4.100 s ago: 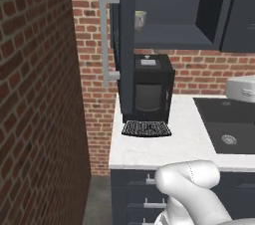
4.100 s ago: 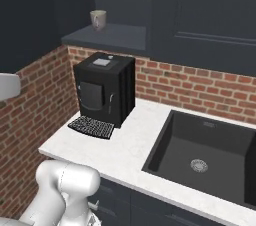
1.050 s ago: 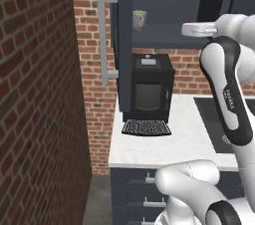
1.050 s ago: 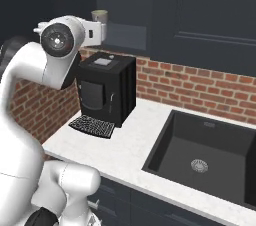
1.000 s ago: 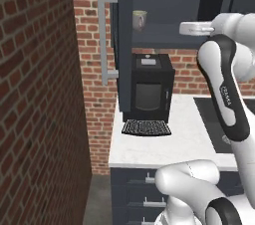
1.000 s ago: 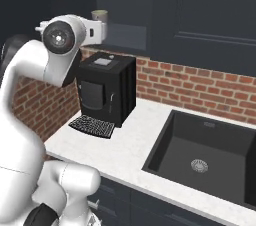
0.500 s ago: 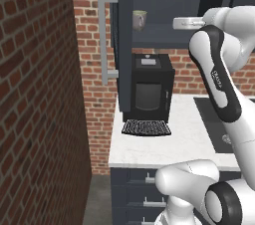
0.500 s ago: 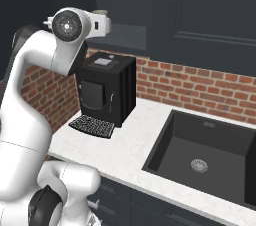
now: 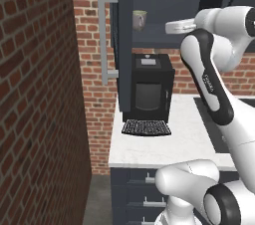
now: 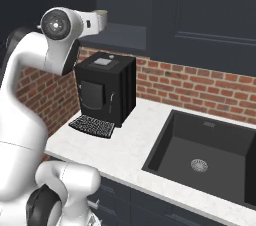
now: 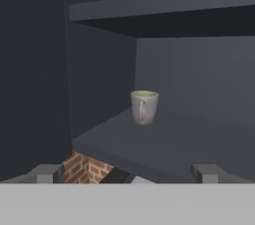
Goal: Gather all objects into one cabinet and sort the glasses and bowls to opposite sides.
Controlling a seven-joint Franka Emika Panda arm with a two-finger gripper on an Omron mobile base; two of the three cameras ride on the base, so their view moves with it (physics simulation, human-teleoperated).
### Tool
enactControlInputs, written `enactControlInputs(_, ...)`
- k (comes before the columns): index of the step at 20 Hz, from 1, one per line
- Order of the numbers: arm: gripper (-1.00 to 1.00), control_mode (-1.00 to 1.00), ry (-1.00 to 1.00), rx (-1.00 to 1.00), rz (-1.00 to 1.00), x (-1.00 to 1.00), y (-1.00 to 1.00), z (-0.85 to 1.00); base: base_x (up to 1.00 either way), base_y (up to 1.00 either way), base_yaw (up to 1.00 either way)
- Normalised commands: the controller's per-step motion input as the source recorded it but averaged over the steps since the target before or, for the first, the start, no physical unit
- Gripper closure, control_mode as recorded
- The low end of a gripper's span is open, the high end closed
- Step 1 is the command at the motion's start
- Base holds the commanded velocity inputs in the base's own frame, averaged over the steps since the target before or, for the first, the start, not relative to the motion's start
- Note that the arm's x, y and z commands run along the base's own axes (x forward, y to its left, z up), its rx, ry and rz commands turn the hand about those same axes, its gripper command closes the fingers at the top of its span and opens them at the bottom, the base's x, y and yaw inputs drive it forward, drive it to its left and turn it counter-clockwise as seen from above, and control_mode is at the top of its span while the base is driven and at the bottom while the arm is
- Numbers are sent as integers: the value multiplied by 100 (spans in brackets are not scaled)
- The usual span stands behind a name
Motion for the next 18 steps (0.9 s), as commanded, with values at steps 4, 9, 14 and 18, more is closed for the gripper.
enactControlInputs(4,-100,-100,0,-3,0,1,5,0,0,0,0)
enactControlInputs(9,-100,-100,0,-4,0,12,6,0,0,0,0)
enactControlInputs(14,-100,-100,-1,-3,0,21,4,0,0,0,0)
enactControlInputs(18,-100,-100,-3,-3,0,18,5,0,0,0,0)
